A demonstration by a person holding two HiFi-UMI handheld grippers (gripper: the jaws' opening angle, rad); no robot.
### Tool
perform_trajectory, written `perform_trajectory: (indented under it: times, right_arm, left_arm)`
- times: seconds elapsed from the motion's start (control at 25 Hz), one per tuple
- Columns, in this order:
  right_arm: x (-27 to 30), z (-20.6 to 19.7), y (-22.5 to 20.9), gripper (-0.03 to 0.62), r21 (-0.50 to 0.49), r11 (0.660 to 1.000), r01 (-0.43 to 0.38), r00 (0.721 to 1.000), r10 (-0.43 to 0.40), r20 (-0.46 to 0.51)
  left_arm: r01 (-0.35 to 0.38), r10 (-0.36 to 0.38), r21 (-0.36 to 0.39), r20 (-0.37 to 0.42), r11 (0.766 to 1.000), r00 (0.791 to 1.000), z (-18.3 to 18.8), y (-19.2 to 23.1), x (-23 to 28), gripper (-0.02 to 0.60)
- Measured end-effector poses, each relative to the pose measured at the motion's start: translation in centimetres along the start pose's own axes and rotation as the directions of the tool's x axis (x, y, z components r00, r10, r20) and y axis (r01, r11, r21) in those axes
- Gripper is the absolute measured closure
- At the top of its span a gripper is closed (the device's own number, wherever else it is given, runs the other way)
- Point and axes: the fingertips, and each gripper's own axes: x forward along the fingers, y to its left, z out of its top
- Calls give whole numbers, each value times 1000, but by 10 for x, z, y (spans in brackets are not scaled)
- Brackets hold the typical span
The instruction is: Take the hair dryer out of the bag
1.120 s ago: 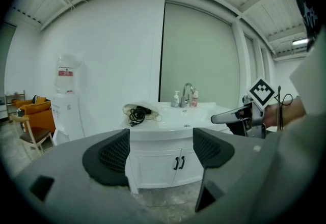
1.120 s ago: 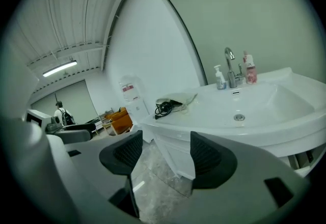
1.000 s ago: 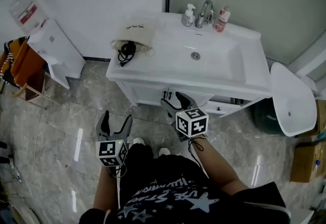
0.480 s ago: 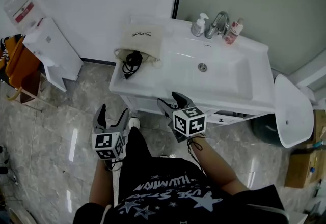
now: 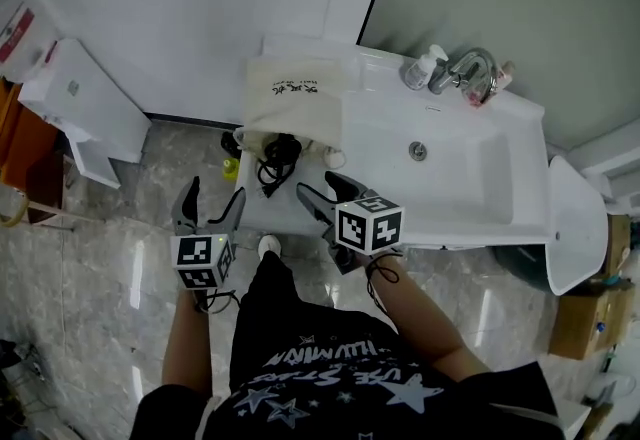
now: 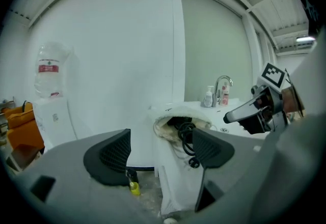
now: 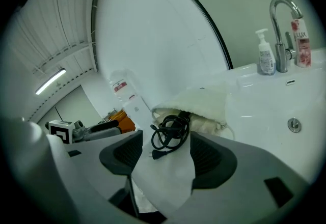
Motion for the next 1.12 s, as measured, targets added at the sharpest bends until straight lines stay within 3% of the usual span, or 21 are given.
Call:
perform_trajectory:
  times: [0.32,0.64,0.92,0.96,1.04,1.12]
  right_arm:
    - [60,25,-5,310,86,996,20,997,-13,-74]
    - [98,25,-25,275,131,985,112,975,-83,-206]
    - [124,26,-34,250,116,981,158,952,-121,-282]
    - [127,28,-36,250,113,980,165,948,-126,-291]
    - [133,30,-40,250,106,977,183,940,-142,-312]
    - [138,32,-45,252,98,974,206,929,-164,-331]
  left_arm:
    - [111,-108,44,-69,993,992,8,27,67,199]
    - [237,-222,114,-132,965,966,8,24,120,202]
    - [380,-344,178,-203,908,917,3,12,154,208]
    - [390,-352,187,-207,902,913,2,12,157,227]
    - [400,-357,211,-216,892,909,-1,13,164,363]
    - [416,-367,232,-226,879,902,-5,11,169,397]
